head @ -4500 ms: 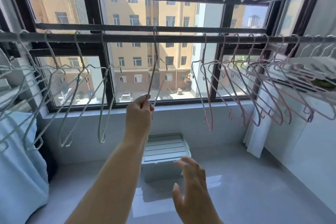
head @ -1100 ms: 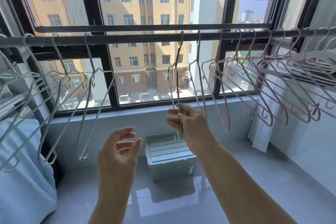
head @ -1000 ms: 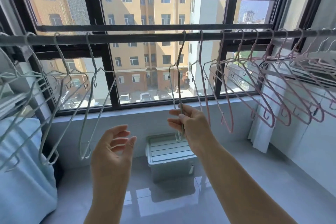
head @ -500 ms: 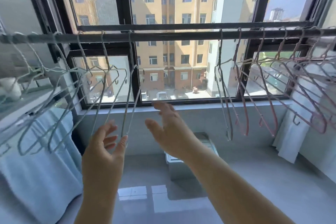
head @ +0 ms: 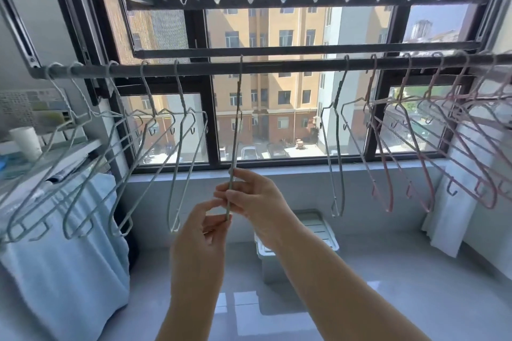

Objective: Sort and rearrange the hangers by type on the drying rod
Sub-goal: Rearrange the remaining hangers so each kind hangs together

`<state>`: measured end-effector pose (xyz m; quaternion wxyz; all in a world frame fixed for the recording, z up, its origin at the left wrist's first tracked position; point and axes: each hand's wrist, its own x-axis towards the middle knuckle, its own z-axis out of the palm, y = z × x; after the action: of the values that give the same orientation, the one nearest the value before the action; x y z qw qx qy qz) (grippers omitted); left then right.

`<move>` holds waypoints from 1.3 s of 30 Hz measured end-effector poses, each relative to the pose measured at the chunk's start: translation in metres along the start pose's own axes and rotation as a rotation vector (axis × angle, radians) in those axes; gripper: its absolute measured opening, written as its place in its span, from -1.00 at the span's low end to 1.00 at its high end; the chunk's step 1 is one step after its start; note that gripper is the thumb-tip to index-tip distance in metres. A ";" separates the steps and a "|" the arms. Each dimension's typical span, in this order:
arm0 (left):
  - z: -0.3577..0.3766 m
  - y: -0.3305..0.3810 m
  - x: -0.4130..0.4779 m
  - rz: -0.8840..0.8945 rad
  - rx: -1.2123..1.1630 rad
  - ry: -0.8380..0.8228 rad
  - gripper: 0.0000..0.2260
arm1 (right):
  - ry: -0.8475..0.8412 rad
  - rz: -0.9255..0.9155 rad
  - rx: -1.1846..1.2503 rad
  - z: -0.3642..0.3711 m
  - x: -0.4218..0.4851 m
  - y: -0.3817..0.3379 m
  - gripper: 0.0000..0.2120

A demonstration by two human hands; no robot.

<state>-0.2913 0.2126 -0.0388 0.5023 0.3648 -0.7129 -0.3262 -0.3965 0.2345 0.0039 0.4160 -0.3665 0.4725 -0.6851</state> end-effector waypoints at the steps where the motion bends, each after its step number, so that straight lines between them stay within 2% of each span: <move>1: 0.004 0.003 -0.001 0.001 -0.013 -0.006 -0.73 | 0.013 -0.004 0.021 -0.004 -0.003 -0.003 -0.55; 9: 0.037 0.017 -0.004 0.008 -0.101 -0.112 -0.67 | 0.119 -0.018 0.005 -0.036 -0.022 -0.024 -0.63; 19: 0.049 0.022 -0.013 0.058 -0.094 -0.196 -0.77 | 0.216 -0.017 0.008 -0.053 -0.032 -0.022 -0.60; 25: 0.053 0.027 -0.017 0.080 -0.094 -0.222 -0.78 | 0.218 -0.007 0.013 -0.058 -0.036 -0.023 -0.63; 30: 0.053 0.026 -0.027 0.082 -0.074 -0.206 -0.73 | 0.242 -0.019 -0.177 -0.062 -0.038 -0.021 -0.60; 35: 0.035 0.015 -0.036 0.031 -0.038 -0.051 -0.76 | 0.228 -0.030 -0.491 -0.065 -0.047 -0.016 -0.56; 39: 0.017 0.010 -0.042 0.009 0.066 0.052 -0.71 | 0.237 -0.154 -0.751 -0.065 -0.067 -0.001 -0.47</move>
<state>-0.2997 0.2547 -0.0556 0.5097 0.3863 -0.7117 -0.2905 -0.4290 0.3181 -0.0211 0.1432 -0.4457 0.7060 -0.5314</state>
